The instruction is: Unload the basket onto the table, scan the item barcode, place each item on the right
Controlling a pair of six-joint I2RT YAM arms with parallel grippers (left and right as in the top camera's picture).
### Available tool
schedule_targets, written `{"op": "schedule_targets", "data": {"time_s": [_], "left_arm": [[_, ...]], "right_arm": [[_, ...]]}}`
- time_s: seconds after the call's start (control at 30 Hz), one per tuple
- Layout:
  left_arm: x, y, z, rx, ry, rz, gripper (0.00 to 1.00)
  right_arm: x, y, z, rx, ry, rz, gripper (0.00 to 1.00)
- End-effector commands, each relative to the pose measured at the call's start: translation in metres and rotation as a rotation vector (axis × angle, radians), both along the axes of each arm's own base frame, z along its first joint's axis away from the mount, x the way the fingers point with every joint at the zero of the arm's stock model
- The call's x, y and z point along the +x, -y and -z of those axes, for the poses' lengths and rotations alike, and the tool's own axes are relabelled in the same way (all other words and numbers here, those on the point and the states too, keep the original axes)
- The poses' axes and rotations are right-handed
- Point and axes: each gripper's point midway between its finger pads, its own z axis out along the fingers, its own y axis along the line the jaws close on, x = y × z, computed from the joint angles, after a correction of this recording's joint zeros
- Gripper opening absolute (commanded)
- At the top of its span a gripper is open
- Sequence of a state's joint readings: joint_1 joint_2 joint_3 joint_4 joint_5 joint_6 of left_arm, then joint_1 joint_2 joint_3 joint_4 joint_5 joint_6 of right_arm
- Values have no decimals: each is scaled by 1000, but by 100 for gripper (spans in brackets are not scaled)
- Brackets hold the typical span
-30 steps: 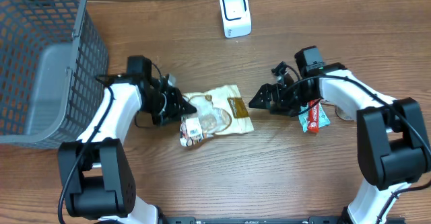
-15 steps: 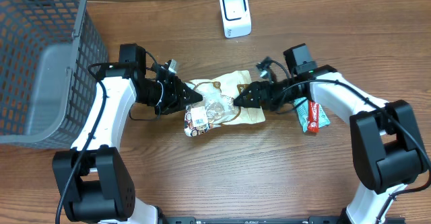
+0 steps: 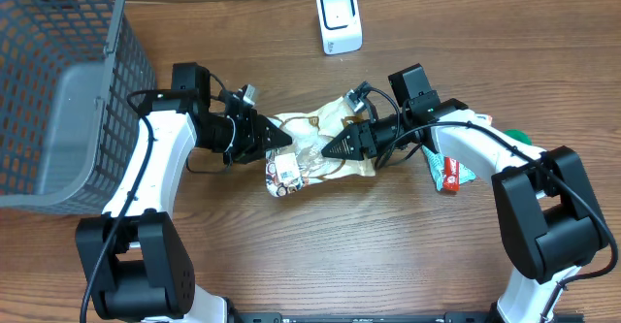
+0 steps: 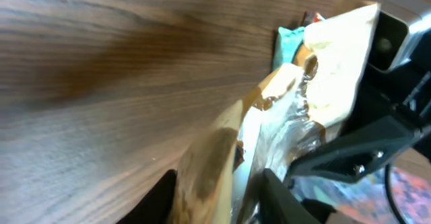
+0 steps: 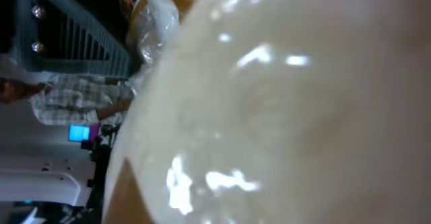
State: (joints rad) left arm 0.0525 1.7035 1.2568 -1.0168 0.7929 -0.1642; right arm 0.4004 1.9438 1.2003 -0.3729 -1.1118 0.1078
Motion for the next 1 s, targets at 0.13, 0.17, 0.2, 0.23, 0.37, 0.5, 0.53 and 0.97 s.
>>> {"op": "schedule_targets", "data": {"time_s": [0.13, 0.17, 0.2, 0.23, 0.37, 0.5, 0.53, 0.97], "left_arm": [[12, -16, 0, 128, 78, -7, 72], [15, -18, 1, 141, 86, -15, 73], [19, -21, 2, 159, 100, -22, 75], [23, -24, 3, 178, 115, -33, 76], [47, -49, 7, 288, 178, -121, 80], [63, -92, 15, 466, 192, -248, 80], [64, -103, 17, 514, 184, -280, 81], [56, -180, 20, 908, 139, -444, 100]], "right_arm": [[8, 3, 4, -57, 52, 36, 36], [9, 3, 6, -69, 57, 44, 35], [12, 5, 9, -87, 65, 55, 34], [13, 6, 11, -100, 72, 63, 34], [21, 10, 15, -140, 199, 50, 39], [32, 16, 4, -193, 300, 83, 34], [35, 17, 0, -204, 327, 91, 34], [64, 52, -44, -438, 727, 171, 19]]}}
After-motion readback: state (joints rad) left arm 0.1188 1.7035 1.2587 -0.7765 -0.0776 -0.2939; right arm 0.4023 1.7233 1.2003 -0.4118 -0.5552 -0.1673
